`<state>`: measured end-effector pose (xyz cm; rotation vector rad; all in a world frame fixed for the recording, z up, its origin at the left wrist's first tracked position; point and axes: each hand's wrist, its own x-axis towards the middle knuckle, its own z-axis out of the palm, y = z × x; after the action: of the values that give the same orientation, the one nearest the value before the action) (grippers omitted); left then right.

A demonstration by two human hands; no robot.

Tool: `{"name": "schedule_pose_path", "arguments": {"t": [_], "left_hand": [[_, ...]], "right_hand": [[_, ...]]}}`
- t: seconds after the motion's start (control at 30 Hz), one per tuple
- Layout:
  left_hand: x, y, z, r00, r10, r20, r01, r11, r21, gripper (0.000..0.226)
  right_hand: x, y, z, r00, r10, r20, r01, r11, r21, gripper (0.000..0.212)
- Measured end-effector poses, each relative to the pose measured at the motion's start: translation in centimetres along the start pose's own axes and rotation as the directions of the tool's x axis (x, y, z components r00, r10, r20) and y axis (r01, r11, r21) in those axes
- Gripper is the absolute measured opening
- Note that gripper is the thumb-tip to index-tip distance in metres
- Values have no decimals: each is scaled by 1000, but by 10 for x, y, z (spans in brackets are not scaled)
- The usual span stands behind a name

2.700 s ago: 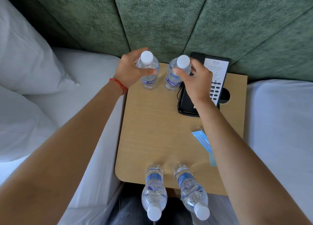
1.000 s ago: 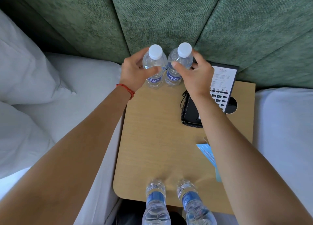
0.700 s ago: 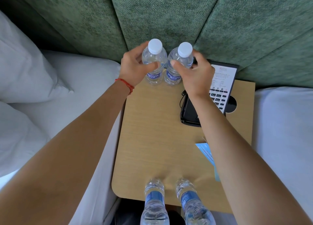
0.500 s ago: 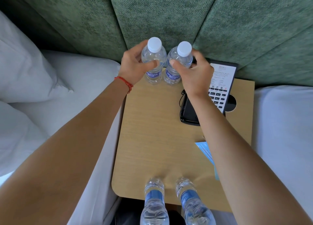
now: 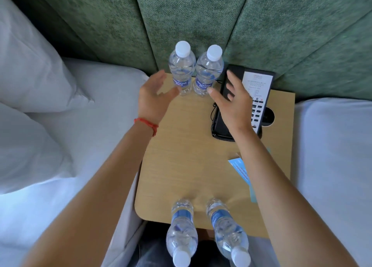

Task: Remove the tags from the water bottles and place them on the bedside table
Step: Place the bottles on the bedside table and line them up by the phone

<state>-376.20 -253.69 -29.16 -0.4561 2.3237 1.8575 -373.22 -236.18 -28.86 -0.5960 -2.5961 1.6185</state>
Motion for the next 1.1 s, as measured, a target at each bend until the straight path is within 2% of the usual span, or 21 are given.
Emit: {"name": "schedule_pose_path", "arguments": {"t": [0.13, 0.23, 0.4, 0.6, 0.77, 0.97, 1.1], "left_hand": [[-71, -3, -20, 998, 40, 55, -37, 998, -47, 34], [-119, -9, -32, 992, 49, 112, -46, 999, -24, 27], [-186, -20, -46, 976, -32, 217, 39, 999, -24, 23], [-240, -39, -58, 961, -48, 273, 48, 999, 7, 34], [-268, -59, -60, 955, -65, 289, 54, 998, 45, 41], [-289, -76, -59, 955, -88, 281, 80, 996, 43, 50], [-299, -90, -57, 955, -87, 284, 84, 996, 21, 64]], "right_hand": [[-59, 4, -28, 999, 5, -32, -2, 996, 89, 58], [-110, 8, -47, 999, -23, -47, 29, 992, 126, 52], [-187, 19, -71, 995, -54, 83, 47, 995, 90, 50], [-242, 41, -95, 969, -130, 210, 137, 990, -18, 55], [-264, 61, -106, 952, -122, 280, 156, 983, -100, 55], [-280, 80, -104, 943, -140, 301, 184, 975, -124, 55], [-283, 94, -102, 946, -181, 269, 227, 962, -151, 50]]}}
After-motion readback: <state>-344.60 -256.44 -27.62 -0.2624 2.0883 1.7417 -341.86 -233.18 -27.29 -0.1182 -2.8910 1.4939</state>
